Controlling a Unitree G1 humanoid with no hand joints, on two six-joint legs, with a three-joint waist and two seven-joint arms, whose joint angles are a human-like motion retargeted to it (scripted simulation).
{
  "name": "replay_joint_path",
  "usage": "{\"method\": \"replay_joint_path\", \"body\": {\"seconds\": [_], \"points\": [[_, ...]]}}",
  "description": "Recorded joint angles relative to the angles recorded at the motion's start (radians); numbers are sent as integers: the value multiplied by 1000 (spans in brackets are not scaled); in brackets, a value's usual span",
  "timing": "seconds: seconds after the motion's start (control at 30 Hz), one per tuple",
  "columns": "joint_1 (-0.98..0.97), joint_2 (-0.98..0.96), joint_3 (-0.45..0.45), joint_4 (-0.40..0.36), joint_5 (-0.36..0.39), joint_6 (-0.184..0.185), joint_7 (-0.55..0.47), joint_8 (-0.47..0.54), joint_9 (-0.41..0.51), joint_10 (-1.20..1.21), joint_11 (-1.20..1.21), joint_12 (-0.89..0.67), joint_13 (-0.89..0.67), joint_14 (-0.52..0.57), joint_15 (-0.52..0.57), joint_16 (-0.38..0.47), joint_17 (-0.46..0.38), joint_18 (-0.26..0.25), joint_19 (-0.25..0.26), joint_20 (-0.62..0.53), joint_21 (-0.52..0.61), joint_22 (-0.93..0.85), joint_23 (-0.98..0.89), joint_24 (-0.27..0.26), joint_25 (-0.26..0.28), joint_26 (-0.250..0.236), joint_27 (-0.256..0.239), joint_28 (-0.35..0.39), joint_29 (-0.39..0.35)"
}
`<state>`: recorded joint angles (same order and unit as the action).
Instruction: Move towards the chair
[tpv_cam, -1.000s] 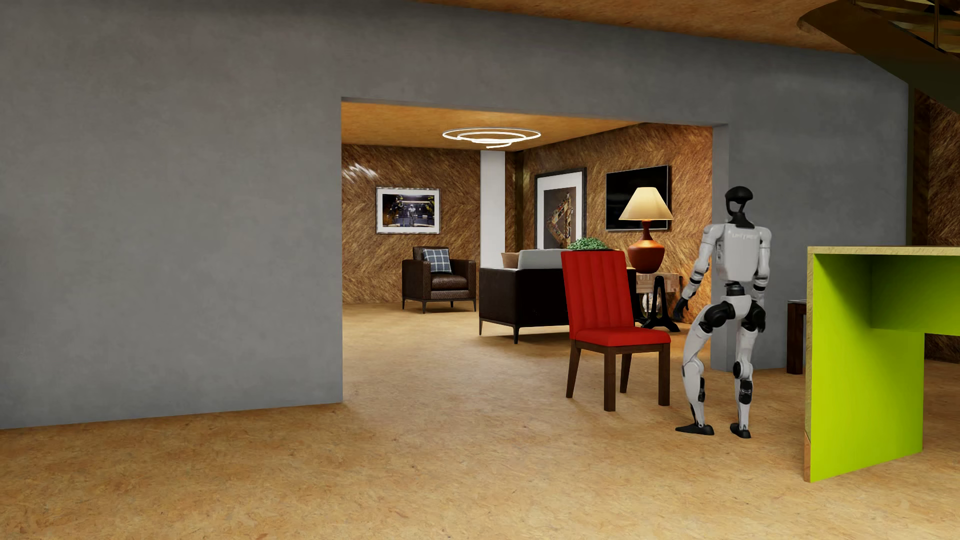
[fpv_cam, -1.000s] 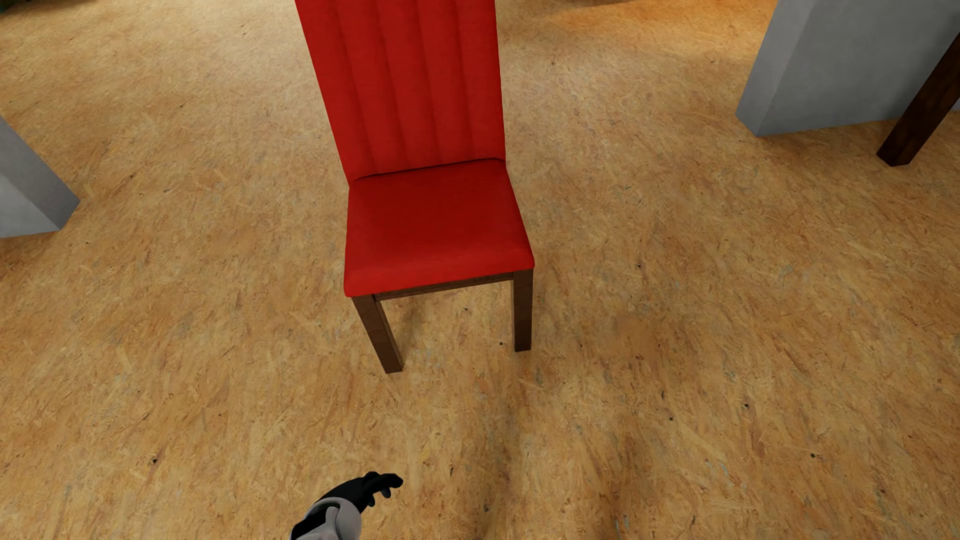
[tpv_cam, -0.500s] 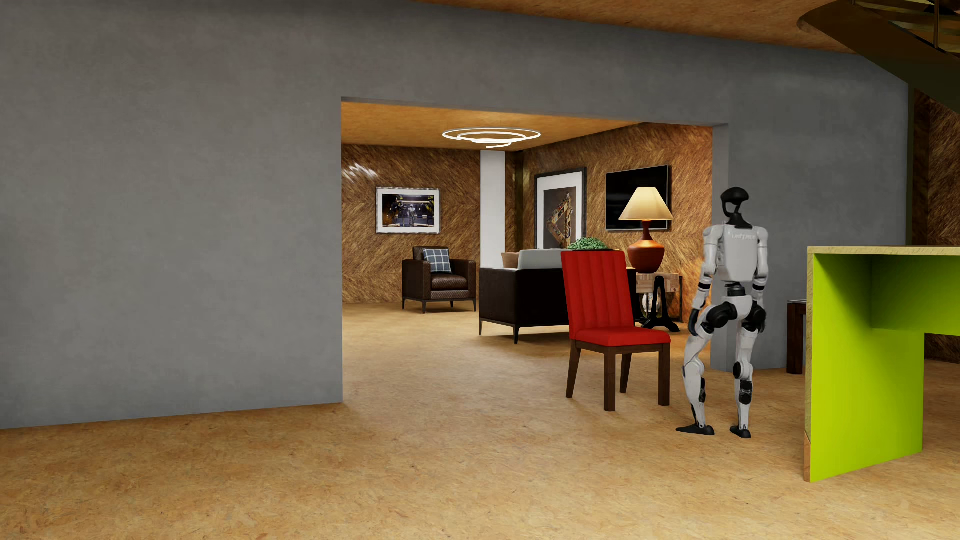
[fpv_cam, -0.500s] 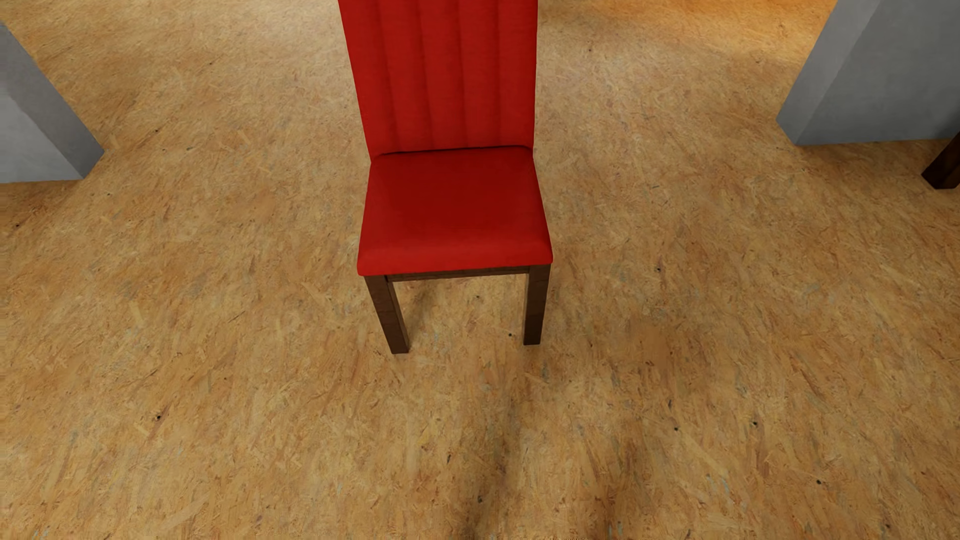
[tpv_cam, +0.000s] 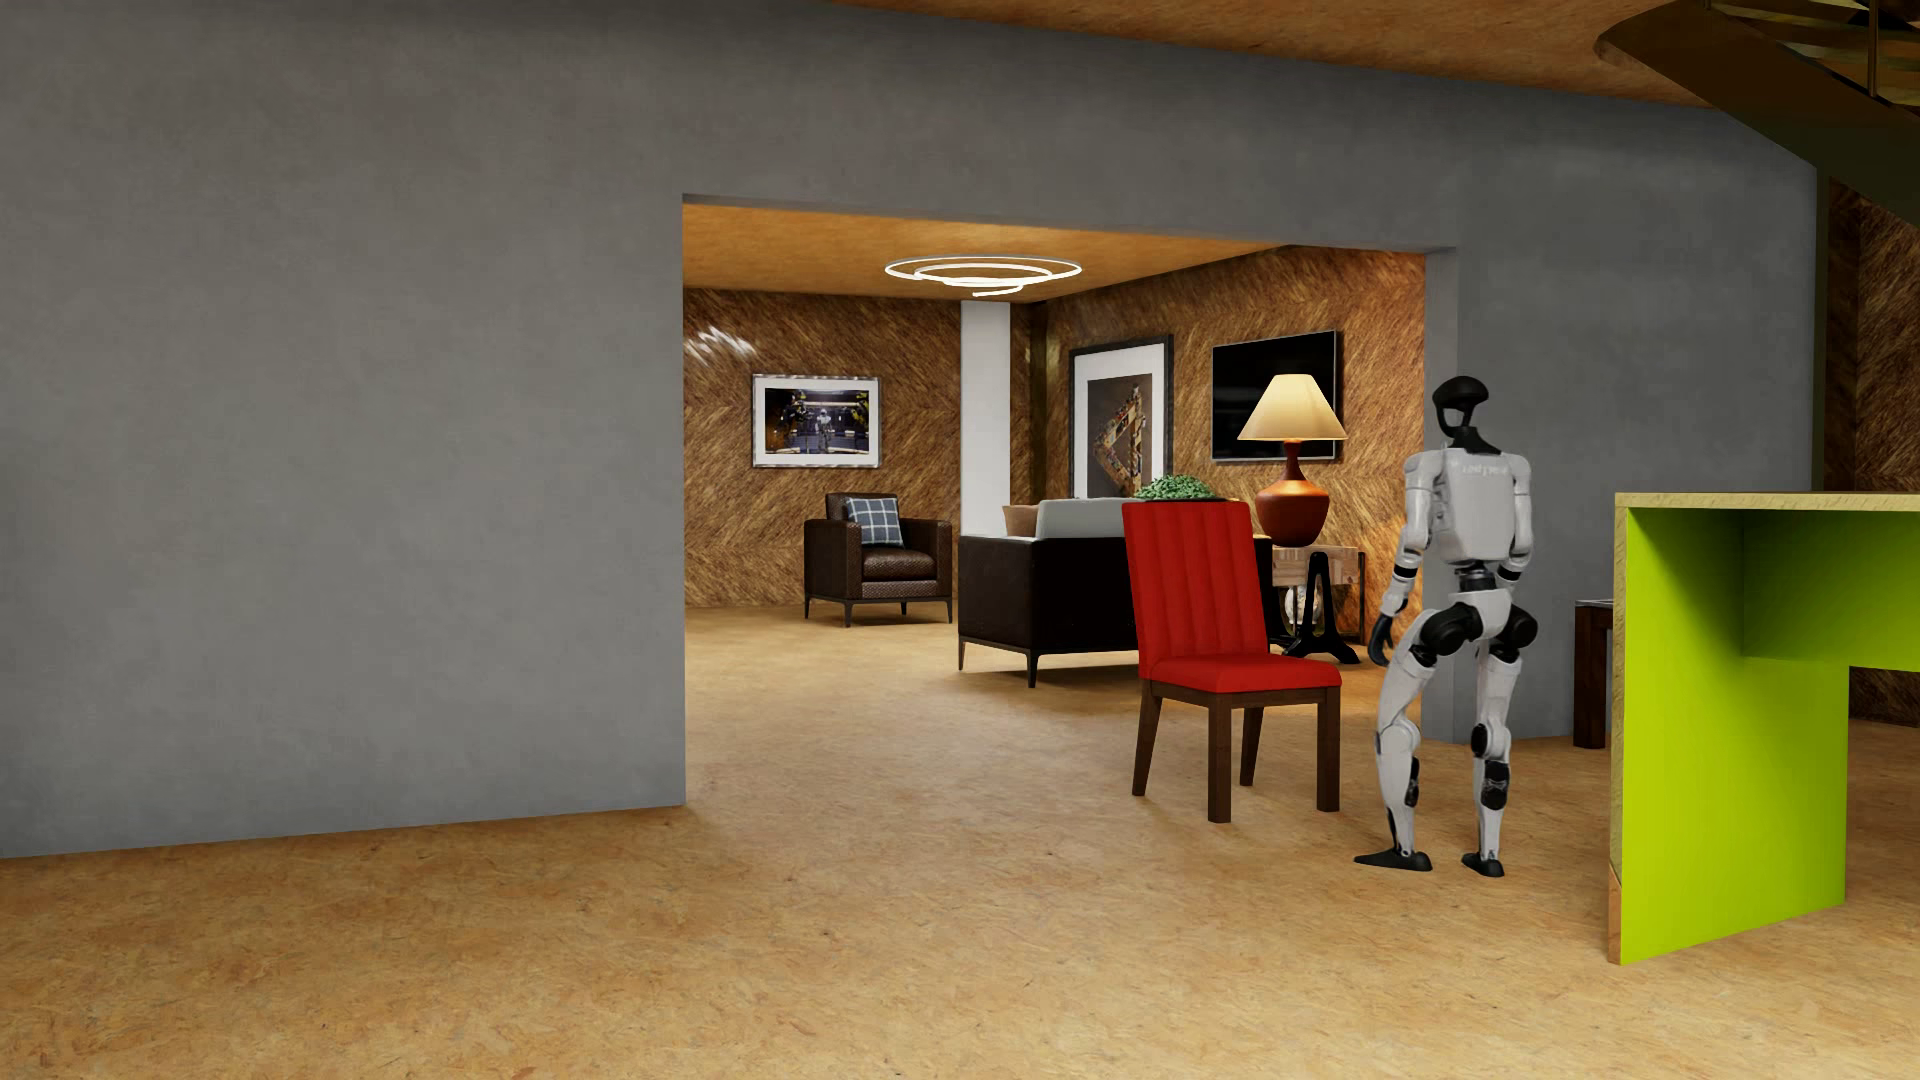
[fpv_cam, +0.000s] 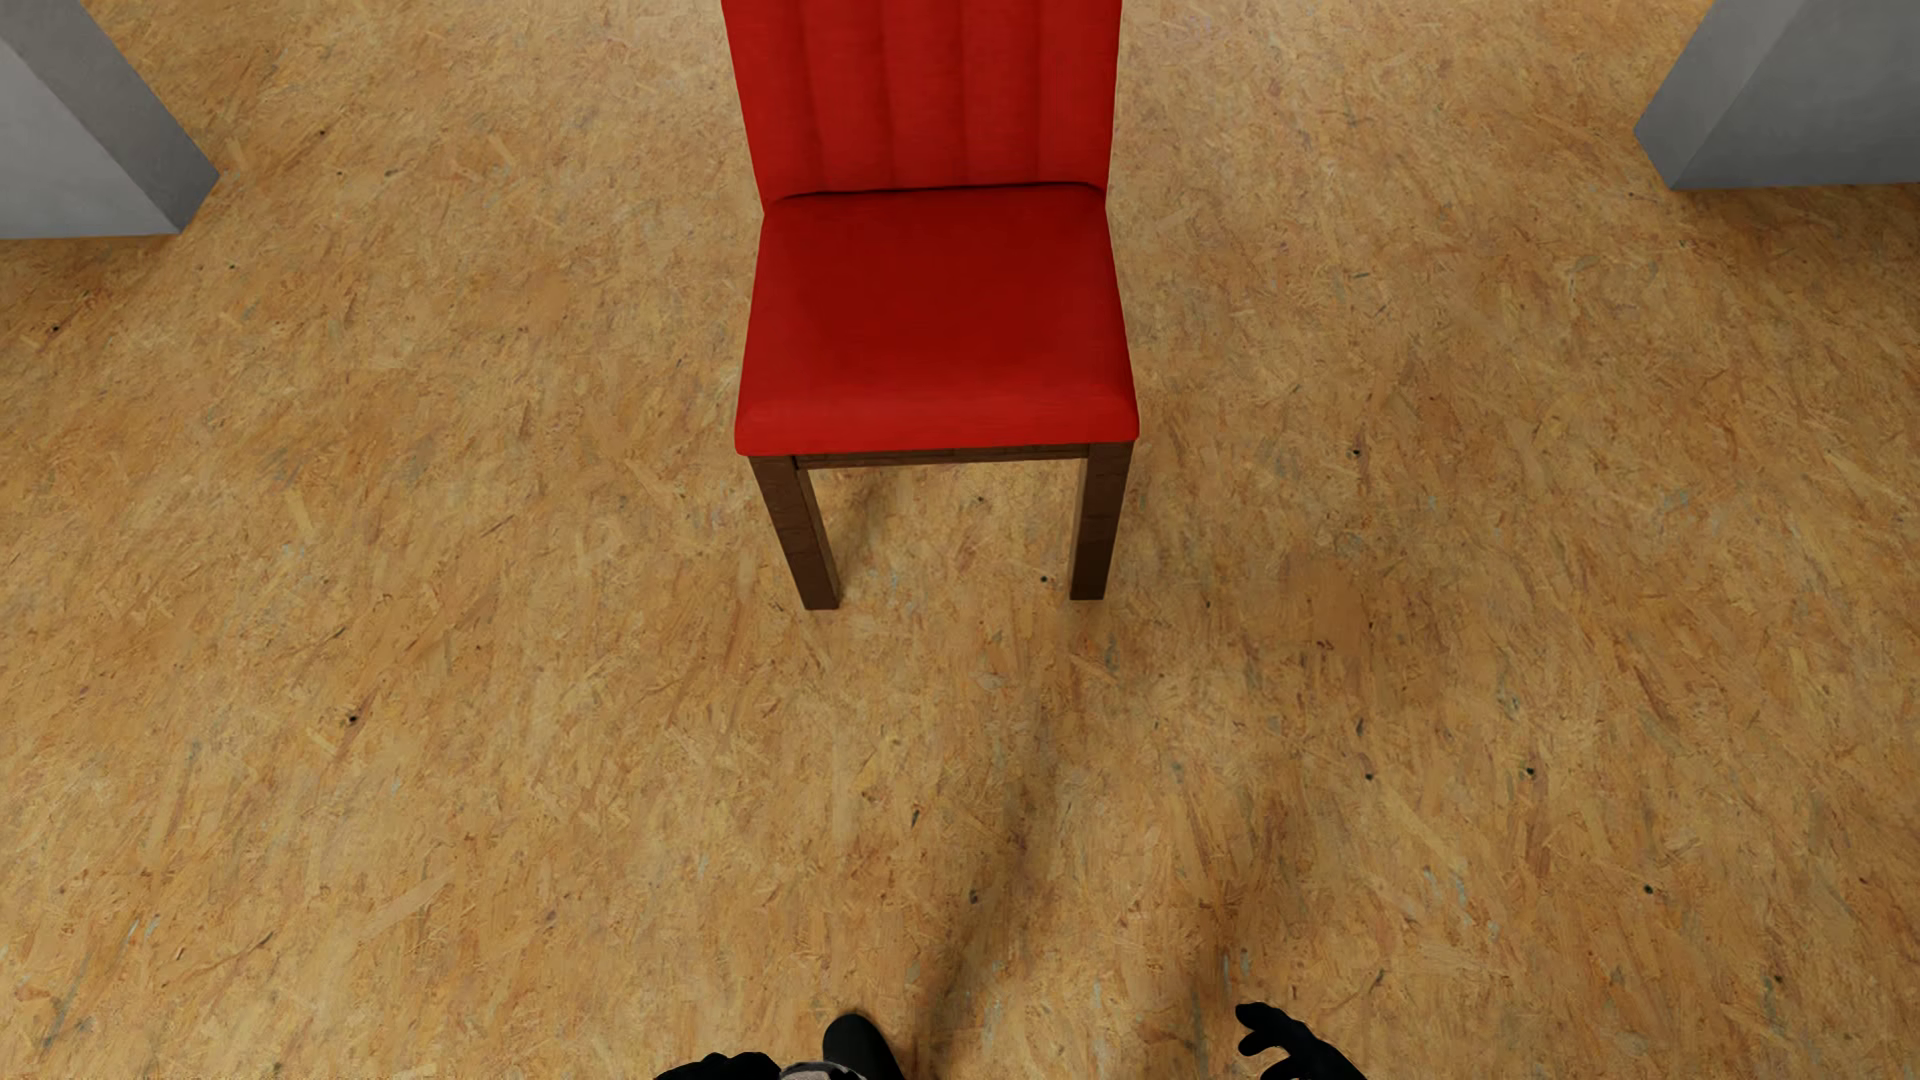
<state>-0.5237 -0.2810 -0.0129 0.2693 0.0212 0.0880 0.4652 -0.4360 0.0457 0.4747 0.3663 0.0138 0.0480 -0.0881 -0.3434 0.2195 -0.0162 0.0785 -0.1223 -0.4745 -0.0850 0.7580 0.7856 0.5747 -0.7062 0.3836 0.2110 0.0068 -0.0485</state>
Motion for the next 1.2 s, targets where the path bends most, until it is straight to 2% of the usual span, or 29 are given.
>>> {"method": "replay_joint_path", "body": {"seconds": [0.07, 0.2, 0.5, 0.87, 1.2], "points": [[-4, -5, 1, 0, 6, 2, 7, 4, -1, -18, -21, -19, -1, 10, 14, 10, -4, 3, 3, -25, 15, 0, 9, 9, 4, -5, 21, -3, 8], [-10, -11, 1, 5, 18, 6, 26, 16, -7, -44, -61, -58, 9, 25, 36, 13, -7, 9, 14, -52, 22, 15, 22, 4, 15, 1, 33, -13, 10], [-43, -61, -3, 37, 30, -1, 51, 47, 6, -14, -36, -97, 82, 17, 31, 31, -29, 18, 13, -93, 41, 20, -17, -19, 18, -18, -15, 8, -12], [-113, -144, 7, 70, 65, -14, 85, 80, 44, -47, -80, -113, 126, 45, 68, 45, -66, 29, 38, -105, 129, 49, -41, -25, 14, -20, -29, 20, -3], [-147, -167, 9, 72, 80, -29, 77, 72, 56, -72, -110, -167, 96, 55, 58, 53, -77, 31, 50, -67, 194, 20, -96, -36, 41, -23, -37, 41, -9]]}}
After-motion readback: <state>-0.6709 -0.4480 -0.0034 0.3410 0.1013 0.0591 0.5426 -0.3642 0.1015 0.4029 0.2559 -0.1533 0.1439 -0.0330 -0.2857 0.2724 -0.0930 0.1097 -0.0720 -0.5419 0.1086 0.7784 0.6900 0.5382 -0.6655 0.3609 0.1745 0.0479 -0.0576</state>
